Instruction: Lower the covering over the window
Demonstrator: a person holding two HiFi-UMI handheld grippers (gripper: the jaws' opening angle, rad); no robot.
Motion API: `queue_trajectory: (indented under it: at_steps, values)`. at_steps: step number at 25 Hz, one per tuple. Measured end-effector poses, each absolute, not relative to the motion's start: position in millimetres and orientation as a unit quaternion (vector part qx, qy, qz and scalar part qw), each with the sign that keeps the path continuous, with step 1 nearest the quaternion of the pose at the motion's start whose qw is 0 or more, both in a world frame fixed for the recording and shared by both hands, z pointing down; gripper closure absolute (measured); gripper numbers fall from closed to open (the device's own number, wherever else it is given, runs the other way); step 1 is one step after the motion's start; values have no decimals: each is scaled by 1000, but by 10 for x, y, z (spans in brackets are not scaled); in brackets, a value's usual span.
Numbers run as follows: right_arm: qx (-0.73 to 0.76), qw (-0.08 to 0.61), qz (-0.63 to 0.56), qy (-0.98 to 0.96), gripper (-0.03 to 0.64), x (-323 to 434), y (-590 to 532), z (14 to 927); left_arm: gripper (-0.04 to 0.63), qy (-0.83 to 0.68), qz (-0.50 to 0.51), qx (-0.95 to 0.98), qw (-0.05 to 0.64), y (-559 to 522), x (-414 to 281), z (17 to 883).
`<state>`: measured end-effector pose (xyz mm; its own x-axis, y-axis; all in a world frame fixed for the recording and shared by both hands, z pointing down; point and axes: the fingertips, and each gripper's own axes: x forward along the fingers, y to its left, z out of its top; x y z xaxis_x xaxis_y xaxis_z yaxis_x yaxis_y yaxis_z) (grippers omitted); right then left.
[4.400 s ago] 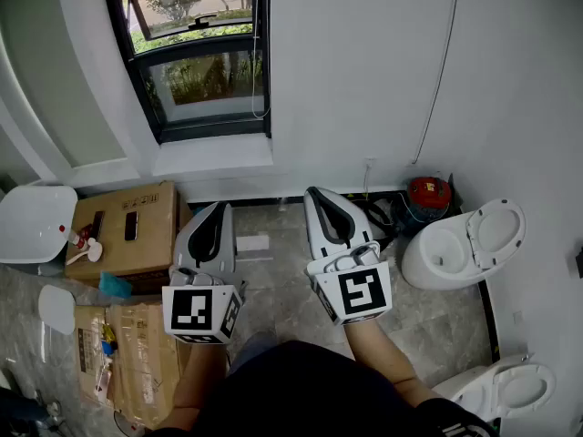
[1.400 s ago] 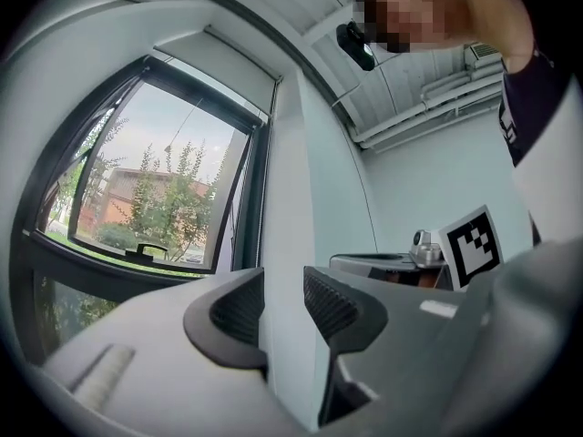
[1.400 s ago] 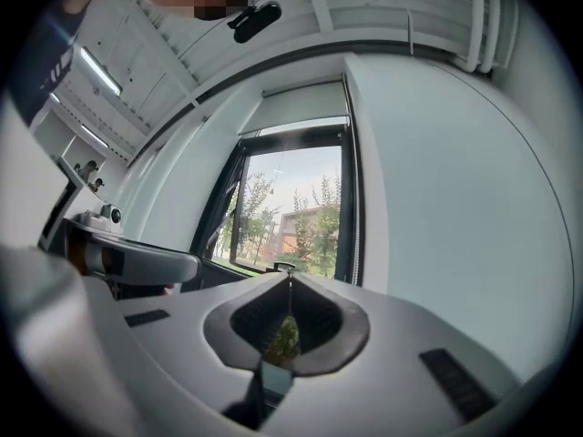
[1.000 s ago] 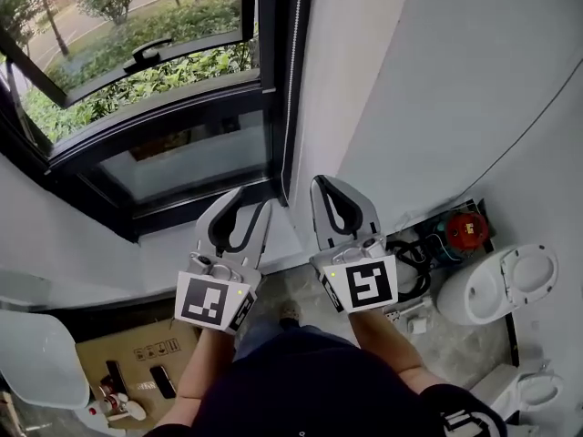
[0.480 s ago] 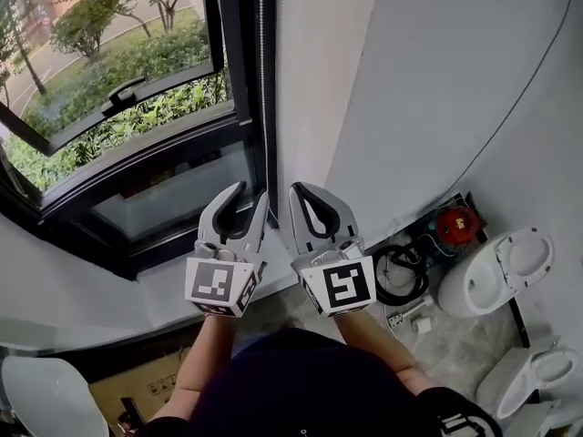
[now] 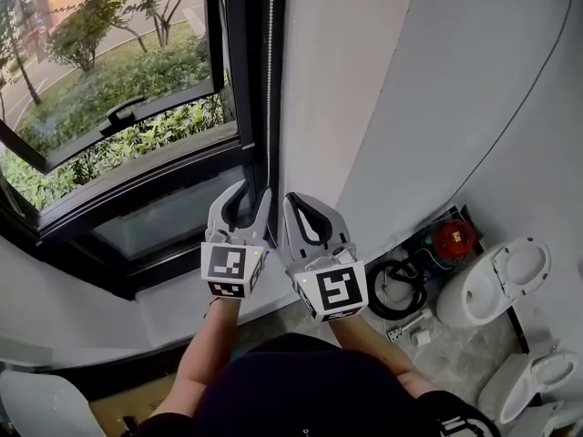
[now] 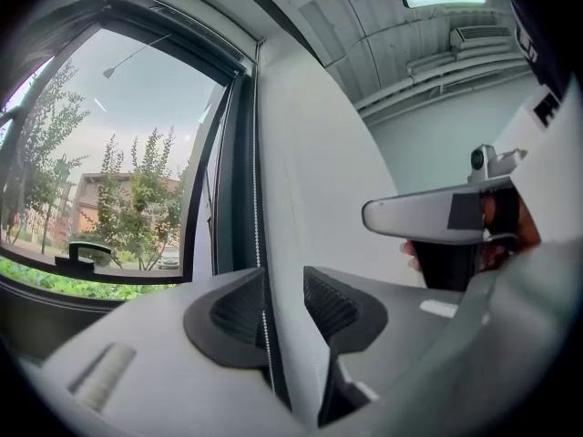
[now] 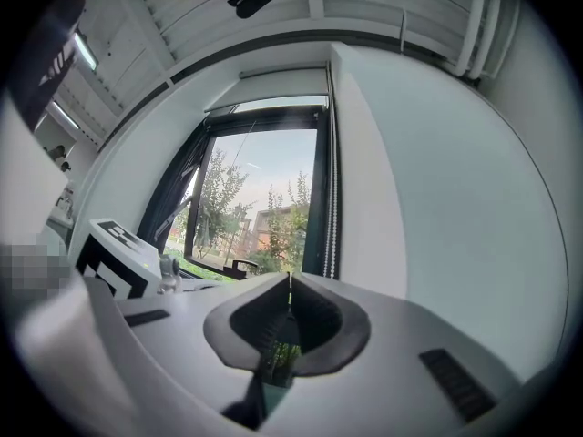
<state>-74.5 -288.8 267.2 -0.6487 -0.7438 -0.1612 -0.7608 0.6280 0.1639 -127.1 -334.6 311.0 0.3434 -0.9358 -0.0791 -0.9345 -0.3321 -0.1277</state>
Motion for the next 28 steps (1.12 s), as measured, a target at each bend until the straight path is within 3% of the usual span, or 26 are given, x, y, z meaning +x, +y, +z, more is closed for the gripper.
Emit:
queue_trajectory:
  at_steps: [28]
  values:
    - [-410, 33, 119, 903, 603, -945, -3247, 2681, 474, 570, -30, -821, -2, -4784, -1360, 3504]
